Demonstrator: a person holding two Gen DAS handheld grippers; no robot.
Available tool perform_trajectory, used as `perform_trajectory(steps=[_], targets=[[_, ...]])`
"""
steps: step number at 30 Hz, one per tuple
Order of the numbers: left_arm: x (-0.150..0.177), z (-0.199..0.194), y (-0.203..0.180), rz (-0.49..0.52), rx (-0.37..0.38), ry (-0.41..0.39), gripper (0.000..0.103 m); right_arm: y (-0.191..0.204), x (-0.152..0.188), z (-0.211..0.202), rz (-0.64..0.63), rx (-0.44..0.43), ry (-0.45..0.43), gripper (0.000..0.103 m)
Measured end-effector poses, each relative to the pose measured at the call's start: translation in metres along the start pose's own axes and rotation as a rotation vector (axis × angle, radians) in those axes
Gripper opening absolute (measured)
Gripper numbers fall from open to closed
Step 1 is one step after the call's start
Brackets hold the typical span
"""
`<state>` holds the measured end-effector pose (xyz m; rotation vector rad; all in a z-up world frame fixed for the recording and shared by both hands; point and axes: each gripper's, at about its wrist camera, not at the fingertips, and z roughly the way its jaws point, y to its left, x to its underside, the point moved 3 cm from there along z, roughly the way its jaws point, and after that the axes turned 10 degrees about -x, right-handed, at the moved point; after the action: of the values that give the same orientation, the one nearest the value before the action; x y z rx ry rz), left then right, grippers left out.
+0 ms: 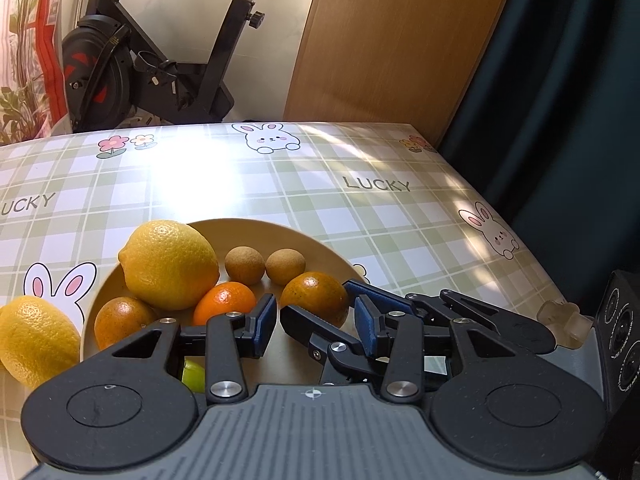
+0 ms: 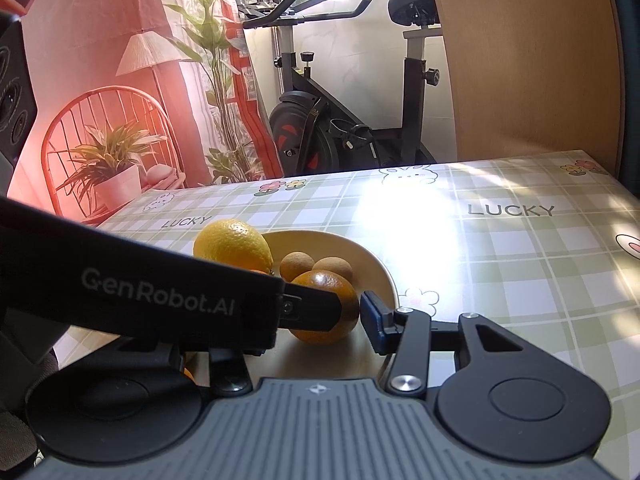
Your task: Organize fruits
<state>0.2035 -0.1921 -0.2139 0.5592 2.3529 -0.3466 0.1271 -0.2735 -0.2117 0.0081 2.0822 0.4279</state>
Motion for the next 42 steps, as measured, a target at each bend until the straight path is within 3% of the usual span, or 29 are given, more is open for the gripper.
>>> perform_trajectory(steps=[15,27,42], targets=[[0.003,-0.033,0.014,-0.047,-0.02,-0.074,0.045,0.013,0.003,-0.014,-0.065,0.009,-0.089,0.051],[0.002,-0.06,0.067,-0.178,-0.064,-0.125,0.045,0.013,0.004,-0.016,-0.061,0.027,-0.088,0.051],[0.004,-0.097,0.154,-0.239,-0.125,-0.157,0.045,0.024,0.002,-0.016,-0.086,0.018,-0.047,0.051]])
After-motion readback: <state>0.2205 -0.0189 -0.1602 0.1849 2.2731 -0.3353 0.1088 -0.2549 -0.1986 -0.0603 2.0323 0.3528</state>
